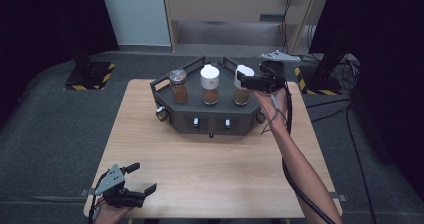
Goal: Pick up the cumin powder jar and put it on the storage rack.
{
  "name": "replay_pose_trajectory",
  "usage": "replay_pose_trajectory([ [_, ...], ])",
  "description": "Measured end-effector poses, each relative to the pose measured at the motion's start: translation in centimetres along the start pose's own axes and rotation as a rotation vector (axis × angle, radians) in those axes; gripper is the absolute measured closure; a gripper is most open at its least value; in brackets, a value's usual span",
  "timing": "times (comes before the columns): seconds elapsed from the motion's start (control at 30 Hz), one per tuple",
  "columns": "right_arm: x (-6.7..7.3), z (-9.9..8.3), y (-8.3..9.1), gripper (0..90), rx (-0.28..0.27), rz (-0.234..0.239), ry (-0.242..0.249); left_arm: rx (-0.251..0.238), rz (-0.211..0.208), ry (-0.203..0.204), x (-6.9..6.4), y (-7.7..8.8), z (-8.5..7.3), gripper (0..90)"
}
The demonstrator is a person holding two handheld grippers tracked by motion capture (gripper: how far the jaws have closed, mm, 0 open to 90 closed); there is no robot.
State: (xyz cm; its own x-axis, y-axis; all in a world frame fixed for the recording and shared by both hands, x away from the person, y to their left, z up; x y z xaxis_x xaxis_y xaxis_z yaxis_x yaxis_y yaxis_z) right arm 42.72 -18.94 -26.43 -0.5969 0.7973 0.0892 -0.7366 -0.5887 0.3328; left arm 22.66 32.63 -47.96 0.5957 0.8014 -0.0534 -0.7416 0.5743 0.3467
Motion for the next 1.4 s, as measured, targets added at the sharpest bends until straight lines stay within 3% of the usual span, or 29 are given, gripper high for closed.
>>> replay_pose_trajectory([
  [0.37,2.0,-0.8,4.7,8.6,-0.019,0.088,0.088,0.002,-0.001,-0.003,-0.1,0.0,0.0,0.1],
  [0.6,2.6,-1.9,7.2,8.4,-0.047,0.125,0.108,0.003,-0.001,-0.006,-0.1,-0.1,0.1,0.1],
  [0.97,2.5,-4.5,10.1,7.7,-0.058,0.147,0.114,0.003,-0.002,-0.004,-0.1,-0.1,0.0,0.1],
  [1.4,1.0,-9.0,13.1,7.5,-0.078,0.152,0.081,0.002,0.002,-0.002,-0.1,-0.2,0.1,0.1],
])
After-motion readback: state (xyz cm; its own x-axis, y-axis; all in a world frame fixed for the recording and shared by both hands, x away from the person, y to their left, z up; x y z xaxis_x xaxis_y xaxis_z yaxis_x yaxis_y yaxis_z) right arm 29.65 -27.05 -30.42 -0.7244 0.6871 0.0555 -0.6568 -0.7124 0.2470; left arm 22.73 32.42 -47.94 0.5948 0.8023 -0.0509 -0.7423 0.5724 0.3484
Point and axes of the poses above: each handheld gripper's, and its own axes: y roughly backward along the jaws, z roughly out of its top, x roughly to its left, the point moved 7 cm from there along -y, roughly forward along the jaws, and after that the axes turned 9 degrees about z, right-handed, at the moved point
